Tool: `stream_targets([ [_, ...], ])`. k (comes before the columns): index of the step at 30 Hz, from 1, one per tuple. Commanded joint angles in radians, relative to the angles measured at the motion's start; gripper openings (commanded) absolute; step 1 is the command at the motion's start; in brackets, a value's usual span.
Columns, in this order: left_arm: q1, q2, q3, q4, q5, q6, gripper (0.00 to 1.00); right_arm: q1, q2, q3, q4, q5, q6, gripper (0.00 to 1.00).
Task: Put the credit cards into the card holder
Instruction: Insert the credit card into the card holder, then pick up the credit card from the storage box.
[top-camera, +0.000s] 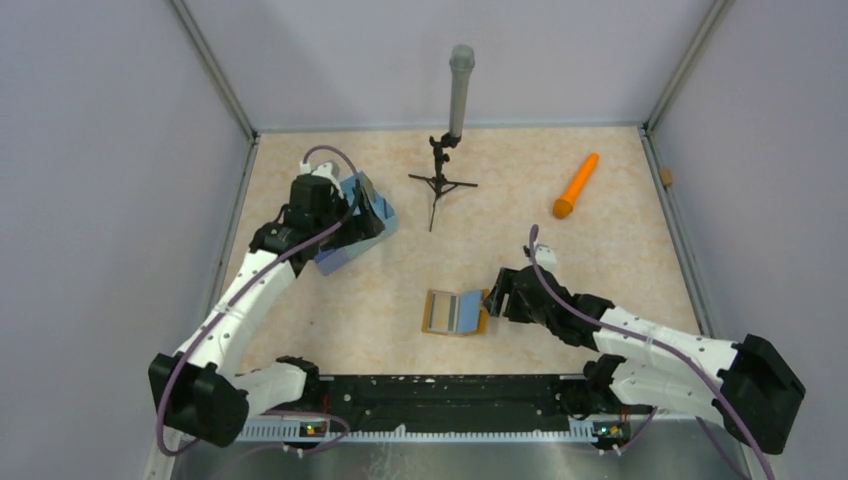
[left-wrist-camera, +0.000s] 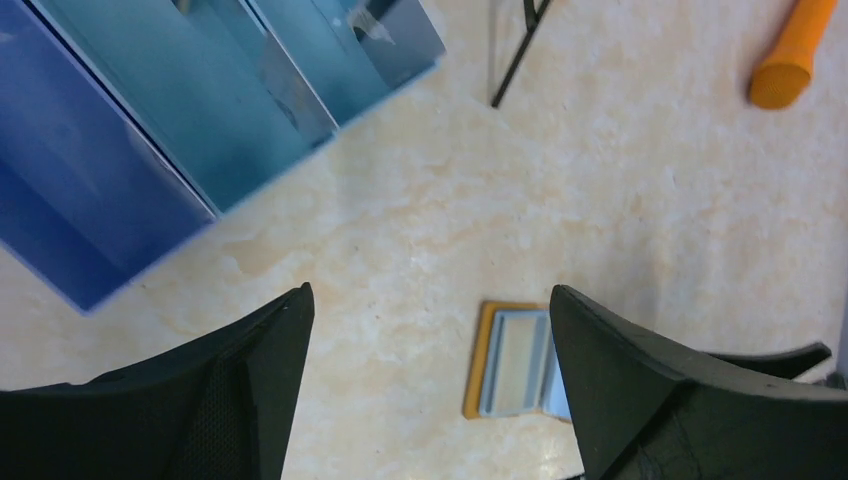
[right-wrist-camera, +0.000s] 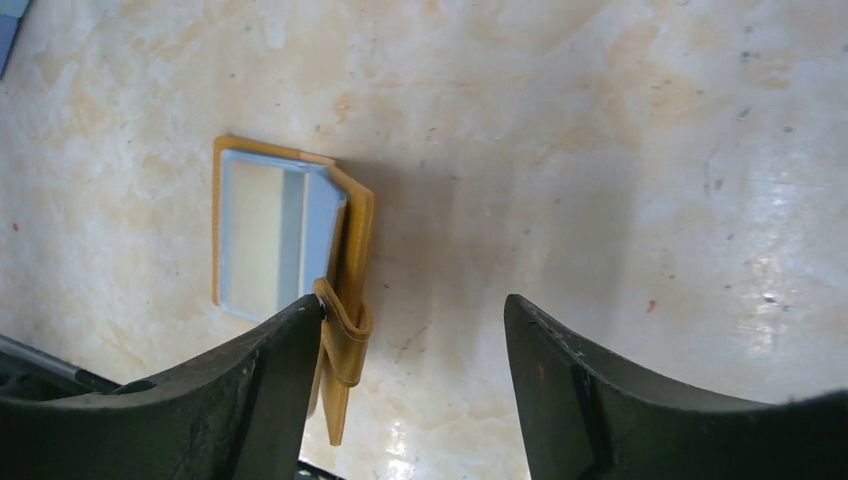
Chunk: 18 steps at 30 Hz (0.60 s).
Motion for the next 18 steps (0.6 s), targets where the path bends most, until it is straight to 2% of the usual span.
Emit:
stream_targets([
  [1, 0.095, 0.114, 0.125, -0.087, -0.007, 0.11, 0.87, -0.06, -0.065, -0.038, 0.062, -0.061, -0.052, 0.68],
  [5, 0.163, 0.198, 0.148, -0.092, -0.051, 0.121, 0.78, -0.084, -0.094, -0.06, 0.089, -0.09, -0.061, 0.71],
  [9, 0.202, 0.237, 0.138, -0.079, -0.126, 0.132, 0.73, -0.107, -0.114, -0.087, 0.11, -0.122, -0.065, 0.72],
  [18, 0.248, 0.293, 0.114, -0.048, -0.132, 0.155, 0.63, -0.152, -0.143, -0.111, 0.124, -0.156, -0.075, 0.7],
])
